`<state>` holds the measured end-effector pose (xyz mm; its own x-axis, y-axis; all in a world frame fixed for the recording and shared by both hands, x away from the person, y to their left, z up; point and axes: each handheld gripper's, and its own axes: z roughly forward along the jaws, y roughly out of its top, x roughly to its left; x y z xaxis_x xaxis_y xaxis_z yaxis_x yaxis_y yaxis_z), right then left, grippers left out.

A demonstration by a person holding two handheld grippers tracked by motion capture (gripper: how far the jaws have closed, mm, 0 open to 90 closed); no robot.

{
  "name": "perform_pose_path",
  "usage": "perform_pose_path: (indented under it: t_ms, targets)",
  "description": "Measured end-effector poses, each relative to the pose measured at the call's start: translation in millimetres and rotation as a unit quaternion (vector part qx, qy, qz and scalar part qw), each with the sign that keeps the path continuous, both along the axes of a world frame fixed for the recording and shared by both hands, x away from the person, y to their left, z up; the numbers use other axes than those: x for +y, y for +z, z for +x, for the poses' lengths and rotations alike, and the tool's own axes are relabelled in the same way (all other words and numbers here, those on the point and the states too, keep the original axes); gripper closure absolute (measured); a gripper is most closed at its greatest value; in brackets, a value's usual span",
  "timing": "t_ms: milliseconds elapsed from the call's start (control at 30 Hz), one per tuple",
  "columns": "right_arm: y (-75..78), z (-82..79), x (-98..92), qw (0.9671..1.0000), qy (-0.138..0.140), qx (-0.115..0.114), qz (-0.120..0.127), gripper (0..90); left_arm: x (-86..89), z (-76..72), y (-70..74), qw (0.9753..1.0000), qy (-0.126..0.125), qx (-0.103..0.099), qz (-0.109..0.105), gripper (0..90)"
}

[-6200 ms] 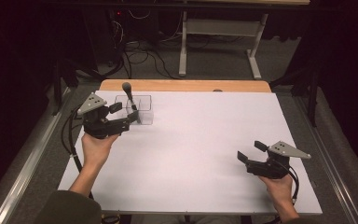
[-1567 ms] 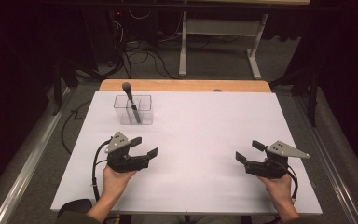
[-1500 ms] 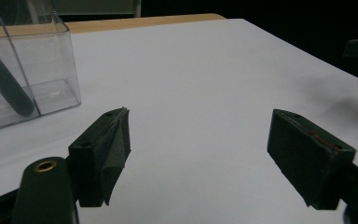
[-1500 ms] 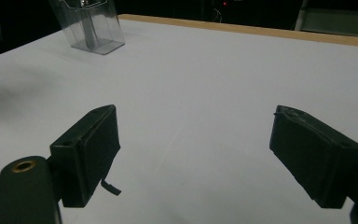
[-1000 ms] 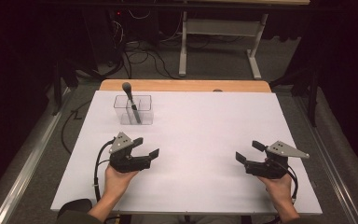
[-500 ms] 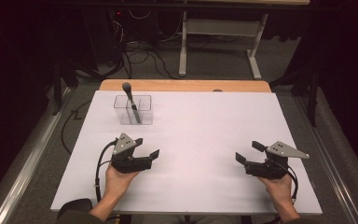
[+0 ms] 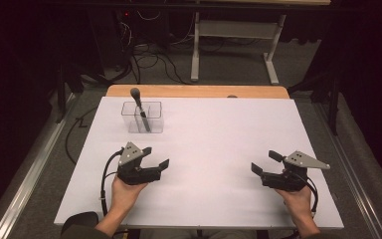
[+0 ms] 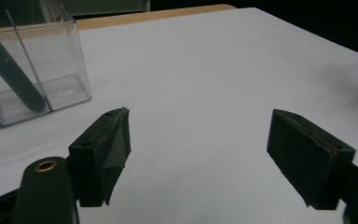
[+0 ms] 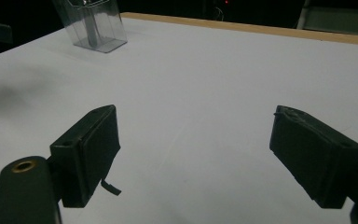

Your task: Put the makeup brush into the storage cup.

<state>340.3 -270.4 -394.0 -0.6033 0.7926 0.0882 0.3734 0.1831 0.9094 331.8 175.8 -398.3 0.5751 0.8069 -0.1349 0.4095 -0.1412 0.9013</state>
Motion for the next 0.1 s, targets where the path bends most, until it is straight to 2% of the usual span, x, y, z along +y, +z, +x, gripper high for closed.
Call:
perform_pose_path:
  t_ms: [100]
  targets:
    - [0.1, 0.2, -0.5, 1.0, -0.001, 0.001, 0.003, 17.4, 0.6, 0.7, -0.3, 1.0, 0.001, 0.002, 0.001, 21.6]
